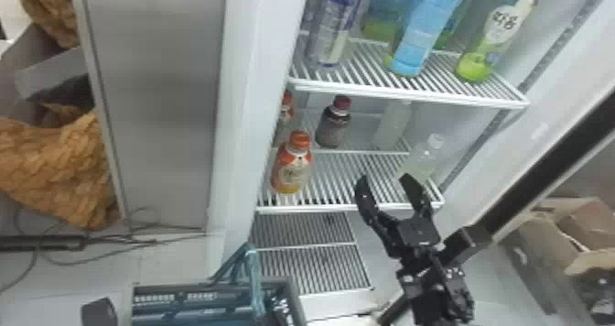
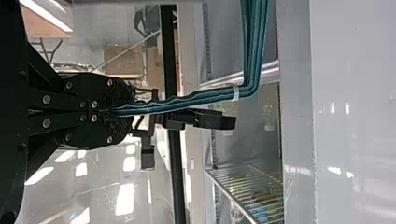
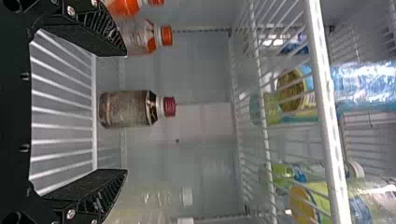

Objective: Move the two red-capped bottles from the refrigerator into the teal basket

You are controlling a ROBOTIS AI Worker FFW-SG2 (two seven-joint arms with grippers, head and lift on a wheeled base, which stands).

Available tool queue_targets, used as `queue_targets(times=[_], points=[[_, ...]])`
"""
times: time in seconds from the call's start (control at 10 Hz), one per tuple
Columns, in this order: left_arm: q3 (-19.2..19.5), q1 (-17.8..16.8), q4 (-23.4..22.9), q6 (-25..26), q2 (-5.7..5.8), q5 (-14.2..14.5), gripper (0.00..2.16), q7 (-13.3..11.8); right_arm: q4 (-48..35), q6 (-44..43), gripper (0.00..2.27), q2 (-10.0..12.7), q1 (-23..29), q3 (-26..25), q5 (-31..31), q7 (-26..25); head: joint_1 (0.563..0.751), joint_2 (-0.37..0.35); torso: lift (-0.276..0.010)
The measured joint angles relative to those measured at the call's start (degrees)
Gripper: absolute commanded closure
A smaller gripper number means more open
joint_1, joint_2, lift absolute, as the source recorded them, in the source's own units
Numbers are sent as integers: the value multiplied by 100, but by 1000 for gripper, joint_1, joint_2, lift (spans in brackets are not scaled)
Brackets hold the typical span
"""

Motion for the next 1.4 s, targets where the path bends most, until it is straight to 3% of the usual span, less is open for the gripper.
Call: queue_targets(times=[0.2, 0.5, 0.8, 1.4], points=[[-9, 0, 0, 18, 9, -30, 1145, 8, 347, -436, 125, 159, -266, -12, 74, -506, 695, -350, -228], [-34, 0, 0, 30, 9, -34, 1145, 17, 731, -828, 125, 294, -498, -20, 228, -684, 695, -350, -228], [-51, 0, 0, 35, 1, -27, 1145, 31, 901, -841, 125, 310, -654, -8, 277, -731, 695, -350, -228], [-46, 3, 0, 44, -9, -25, 1145, 51, 1034, -337, 119, 279, -1211, 117, 973, -902, 695, -350, -228]])
